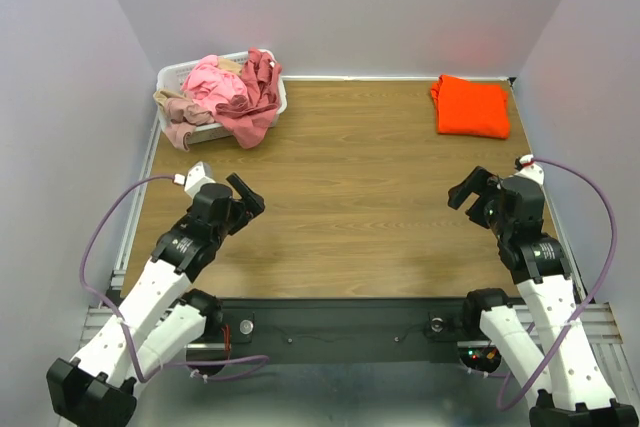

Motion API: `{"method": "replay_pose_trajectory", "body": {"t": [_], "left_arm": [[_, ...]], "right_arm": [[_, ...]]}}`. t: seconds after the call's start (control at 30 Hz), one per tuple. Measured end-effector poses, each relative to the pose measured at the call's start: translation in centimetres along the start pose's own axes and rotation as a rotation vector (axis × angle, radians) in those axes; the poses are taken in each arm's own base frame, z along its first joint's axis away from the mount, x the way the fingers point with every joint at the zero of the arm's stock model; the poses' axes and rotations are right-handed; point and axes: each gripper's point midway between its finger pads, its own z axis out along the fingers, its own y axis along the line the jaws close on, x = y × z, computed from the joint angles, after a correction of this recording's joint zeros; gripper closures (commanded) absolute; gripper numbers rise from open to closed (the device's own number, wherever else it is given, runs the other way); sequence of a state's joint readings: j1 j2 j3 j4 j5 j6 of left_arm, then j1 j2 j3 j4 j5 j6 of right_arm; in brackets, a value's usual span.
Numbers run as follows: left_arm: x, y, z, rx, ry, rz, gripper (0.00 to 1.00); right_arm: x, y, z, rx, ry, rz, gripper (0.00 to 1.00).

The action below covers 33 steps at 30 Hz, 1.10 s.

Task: Fold and stack the t-shirts
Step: Grab the tshirt from the pile

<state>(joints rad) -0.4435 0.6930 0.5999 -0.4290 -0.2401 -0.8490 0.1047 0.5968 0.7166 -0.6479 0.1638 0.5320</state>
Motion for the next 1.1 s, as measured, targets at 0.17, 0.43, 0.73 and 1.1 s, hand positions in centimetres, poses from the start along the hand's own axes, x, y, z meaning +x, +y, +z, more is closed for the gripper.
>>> {"method": "replay_pose_trajectory", "body": {"t": [0.17, 0.43, 0.73, 1.1], "left_arm": [[-1.2, -0.6, 1.5, -0.037, -0.032, 0.009, 0.02], [-11.3, -6.1, 5.7, -0.07, -0.162, 0.041, 0.02], [-19.5, -8.1, 12.4, -0.135, -0.196, 0.139, 0.02], [-21.6, -6.9, 22.0, -0.261, -0.105, 0.221, 0.02]], "right_arm": [[0.2, 0.2, 0.0, -0.013, 0.009, -0.001, 0.0], [1.0, 0.6, 0.5, -0.028, 0.059, -0.009, 0.0], [1.9, 0.7, 1.1, -0.032, 0.106, -0.021, 0.0], [2.0, 0.7, 1.1, -0.036, 0.109, -0.024, 0.0]]}}
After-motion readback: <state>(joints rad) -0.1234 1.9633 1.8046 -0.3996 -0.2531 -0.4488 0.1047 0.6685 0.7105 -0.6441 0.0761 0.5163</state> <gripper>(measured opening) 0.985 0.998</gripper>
